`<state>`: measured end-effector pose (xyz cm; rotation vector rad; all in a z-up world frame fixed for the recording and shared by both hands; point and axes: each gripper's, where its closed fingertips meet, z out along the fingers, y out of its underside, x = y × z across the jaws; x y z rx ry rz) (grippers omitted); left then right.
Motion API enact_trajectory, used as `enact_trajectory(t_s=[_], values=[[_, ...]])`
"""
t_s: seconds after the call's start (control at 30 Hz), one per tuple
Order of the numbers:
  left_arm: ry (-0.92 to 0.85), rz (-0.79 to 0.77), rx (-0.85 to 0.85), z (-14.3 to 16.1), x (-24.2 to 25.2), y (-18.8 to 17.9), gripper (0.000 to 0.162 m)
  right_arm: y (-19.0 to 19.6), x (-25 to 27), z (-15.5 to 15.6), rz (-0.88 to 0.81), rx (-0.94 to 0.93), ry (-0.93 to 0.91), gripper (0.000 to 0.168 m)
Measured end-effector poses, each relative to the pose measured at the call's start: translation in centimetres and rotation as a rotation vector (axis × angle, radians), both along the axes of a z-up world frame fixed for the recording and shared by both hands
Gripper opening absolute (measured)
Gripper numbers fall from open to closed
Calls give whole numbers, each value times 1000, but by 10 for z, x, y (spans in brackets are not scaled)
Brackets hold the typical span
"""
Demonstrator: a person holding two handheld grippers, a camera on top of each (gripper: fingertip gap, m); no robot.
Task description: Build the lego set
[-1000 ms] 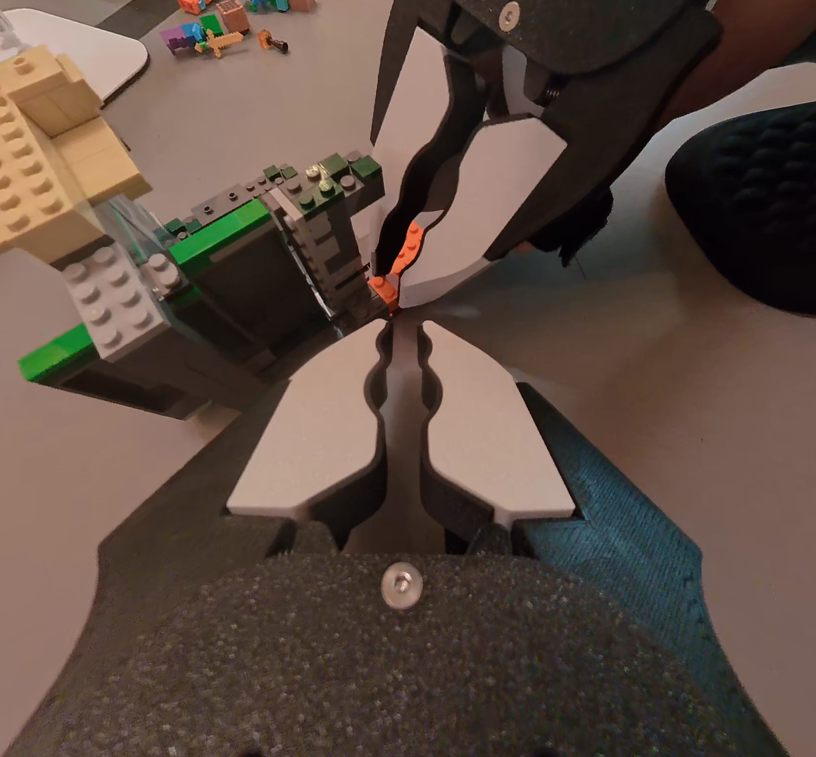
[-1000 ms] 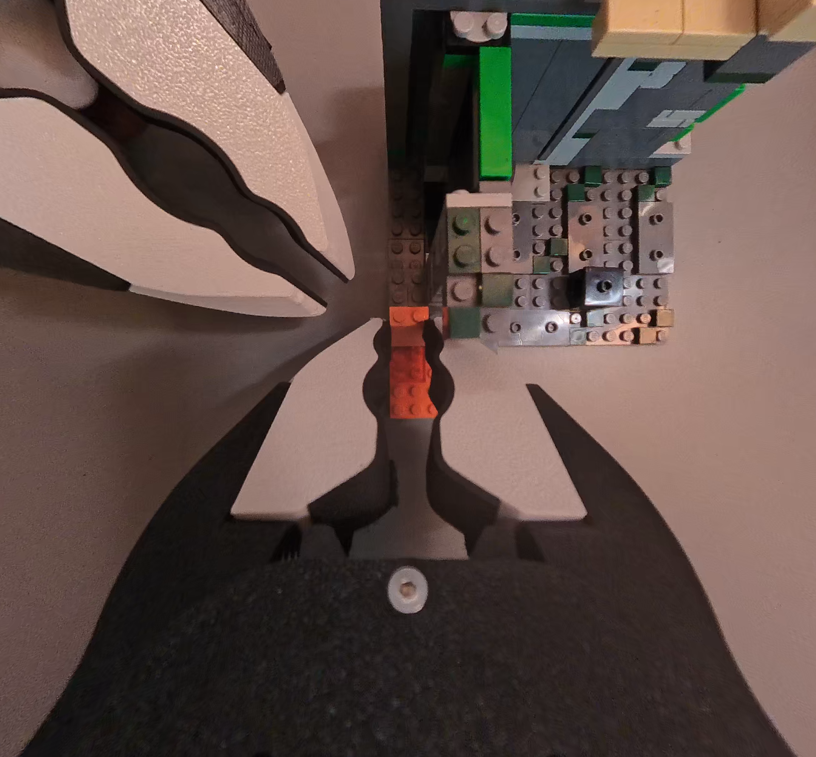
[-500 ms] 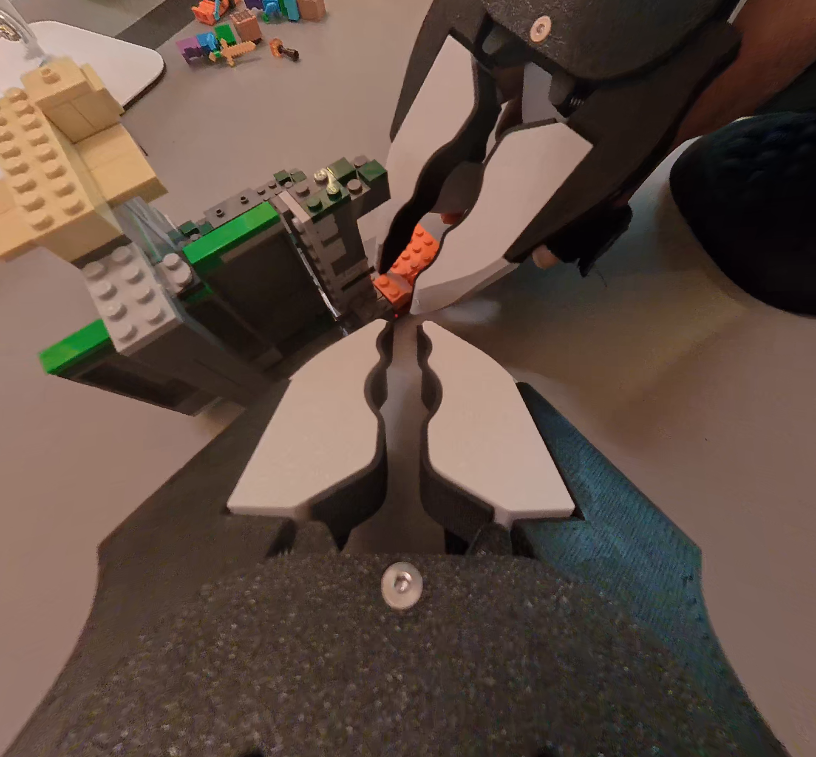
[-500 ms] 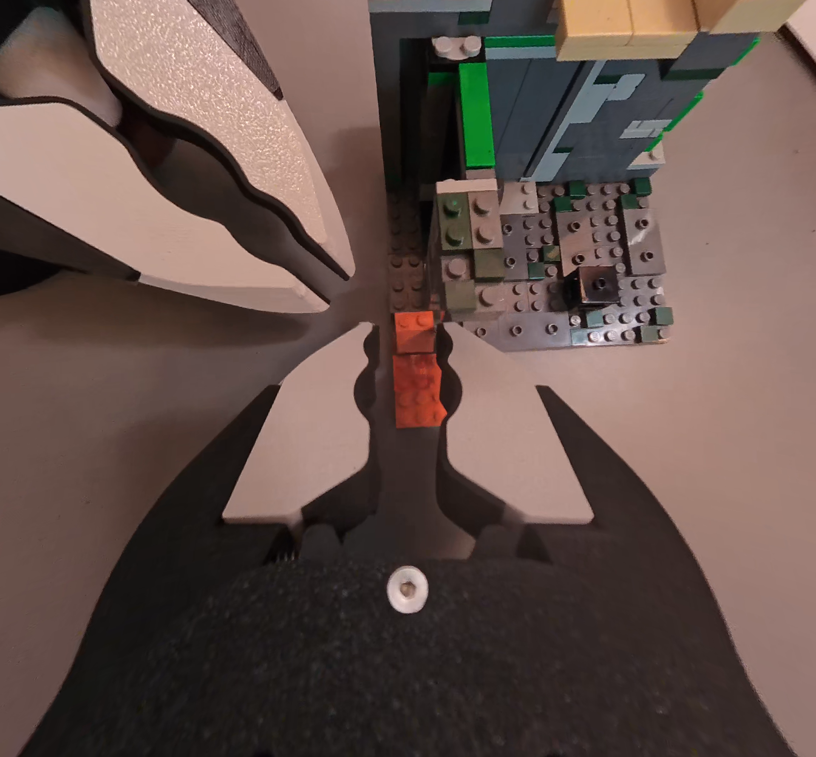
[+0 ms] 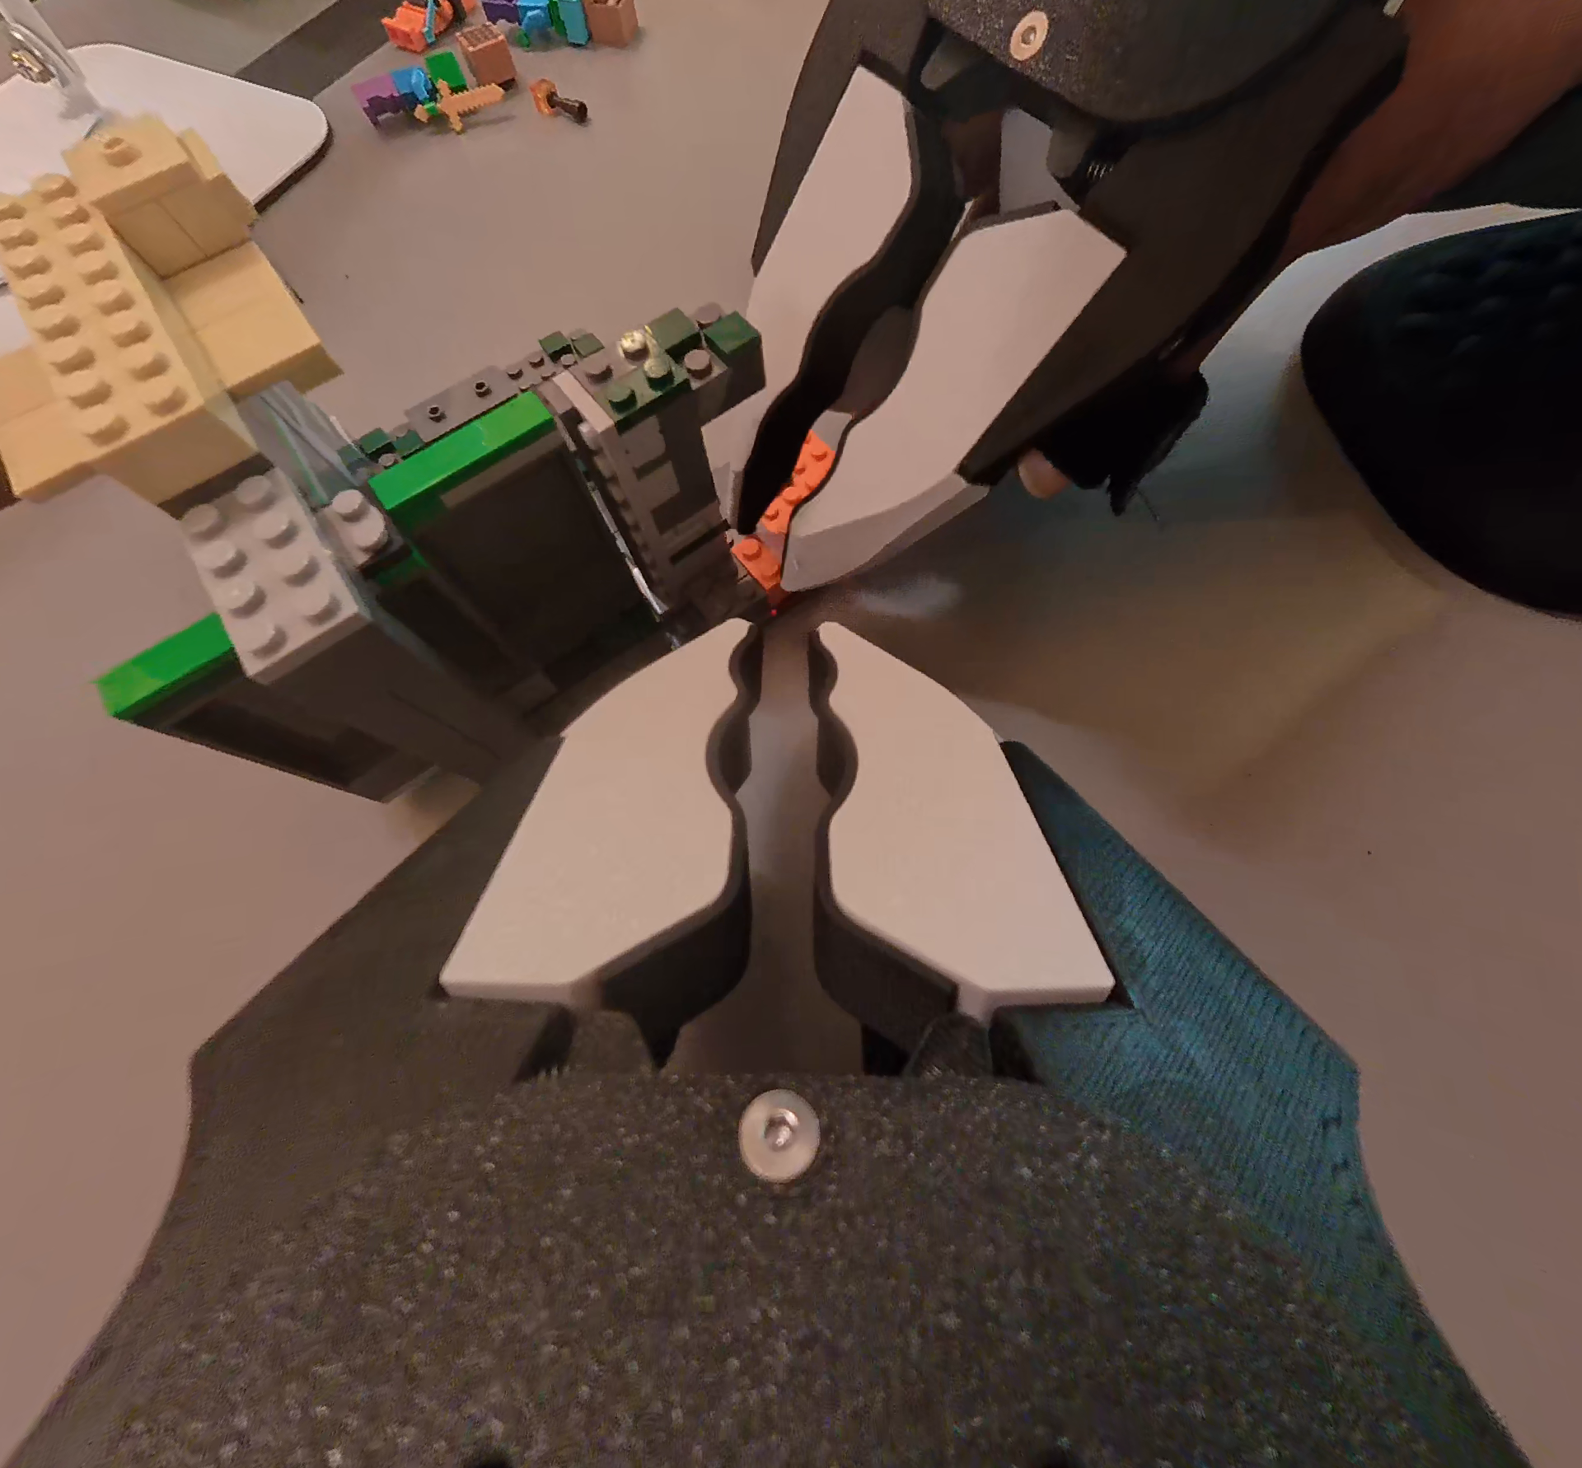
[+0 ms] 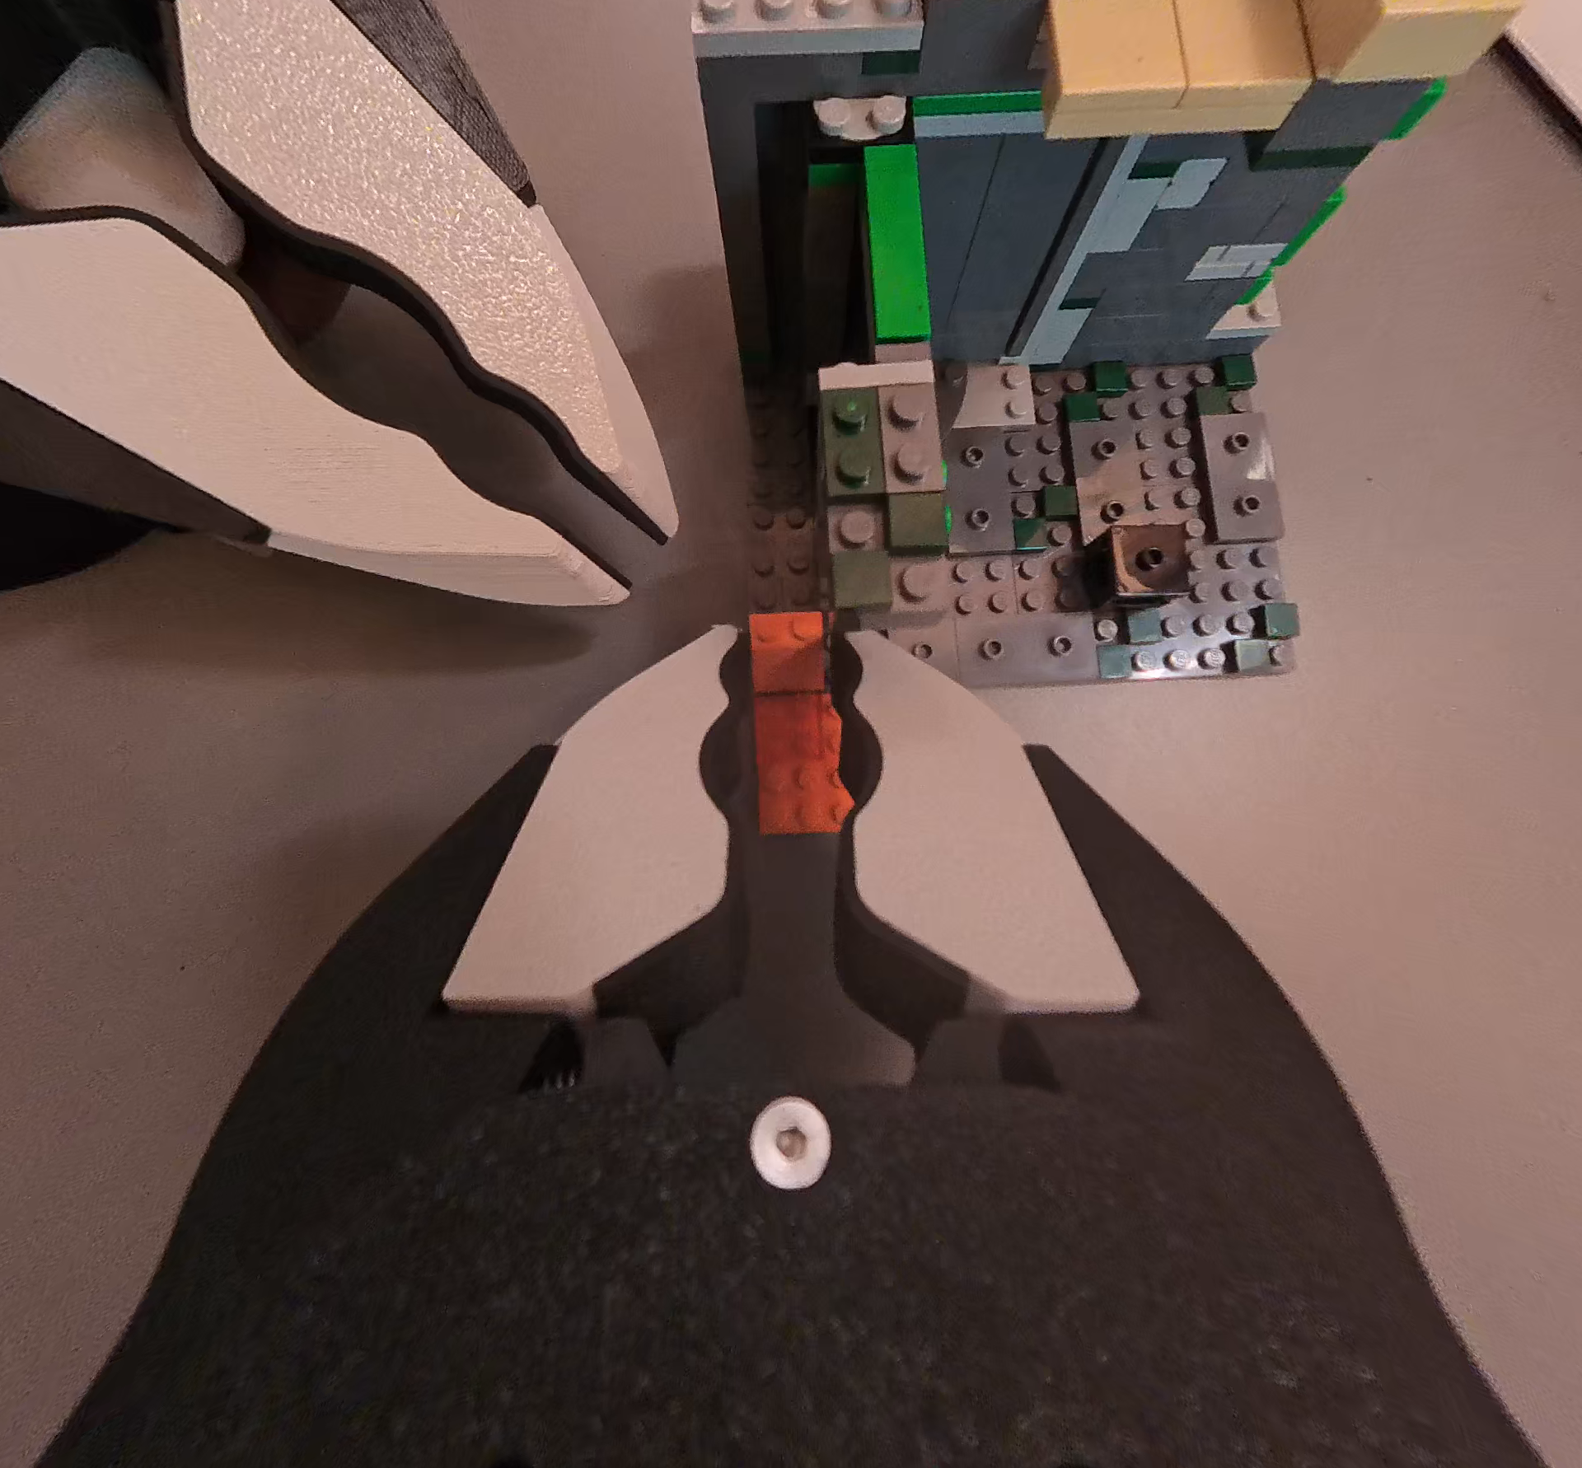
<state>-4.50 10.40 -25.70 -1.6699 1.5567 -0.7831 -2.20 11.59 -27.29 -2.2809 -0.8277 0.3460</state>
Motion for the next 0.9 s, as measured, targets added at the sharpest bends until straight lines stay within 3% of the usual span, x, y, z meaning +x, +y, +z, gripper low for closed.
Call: enact_trajectory(t_s=[0.9], values=[[16,-12,-5,-4,2,-3,10,0,-2,-6,40,-37,-126,16]])
